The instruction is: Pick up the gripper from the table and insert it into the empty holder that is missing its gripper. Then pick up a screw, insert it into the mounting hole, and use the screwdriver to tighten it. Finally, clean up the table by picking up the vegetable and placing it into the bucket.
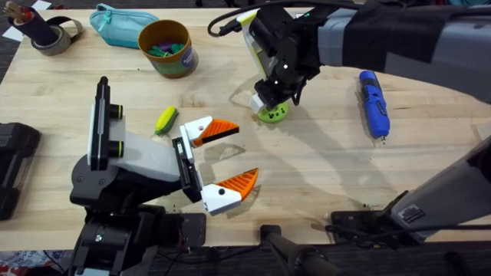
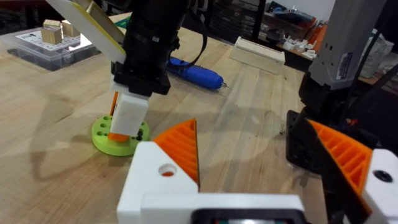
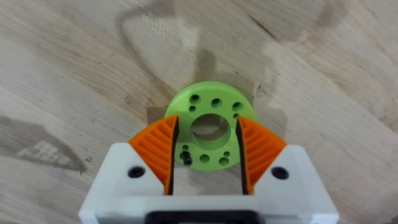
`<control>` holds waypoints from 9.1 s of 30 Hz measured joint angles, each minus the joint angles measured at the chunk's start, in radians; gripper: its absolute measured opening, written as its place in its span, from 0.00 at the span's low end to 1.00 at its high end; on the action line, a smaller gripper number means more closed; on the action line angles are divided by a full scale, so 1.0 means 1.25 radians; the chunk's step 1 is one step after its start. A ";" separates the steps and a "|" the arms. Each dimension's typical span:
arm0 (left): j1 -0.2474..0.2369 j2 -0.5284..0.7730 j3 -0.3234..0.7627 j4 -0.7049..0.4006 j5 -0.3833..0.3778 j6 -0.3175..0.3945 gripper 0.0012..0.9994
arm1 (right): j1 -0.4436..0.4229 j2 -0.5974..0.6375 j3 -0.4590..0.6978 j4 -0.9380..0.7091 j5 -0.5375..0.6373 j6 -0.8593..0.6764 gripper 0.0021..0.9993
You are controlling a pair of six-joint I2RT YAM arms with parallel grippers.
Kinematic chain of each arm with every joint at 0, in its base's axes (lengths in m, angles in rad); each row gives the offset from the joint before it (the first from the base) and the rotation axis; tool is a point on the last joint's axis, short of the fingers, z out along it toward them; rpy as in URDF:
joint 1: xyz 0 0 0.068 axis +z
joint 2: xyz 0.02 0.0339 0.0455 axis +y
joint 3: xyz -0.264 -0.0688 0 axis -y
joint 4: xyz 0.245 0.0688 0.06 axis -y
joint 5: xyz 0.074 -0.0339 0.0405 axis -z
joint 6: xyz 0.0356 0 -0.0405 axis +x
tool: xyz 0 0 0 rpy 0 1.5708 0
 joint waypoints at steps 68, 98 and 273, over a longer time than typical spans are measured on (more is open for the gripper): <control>0.000 0.003 0.002 -0.009 -0.004 -0.003 0.99 | -0.029 -0.079 -0.029 -0.166 -0.049 0.054 0.53; 0.000 0.003 0.002 -0.009 -0.004 -0.003 0.99 | -0.028 -0.333 -0.279 0.064 -0.100 0.058 0.53; 0.000 0.003 0.002 -0.009 -0.004 -0.003 0.99 | 0.038 -0.231 -0.070 -0.033 -0.016 0.073 0.00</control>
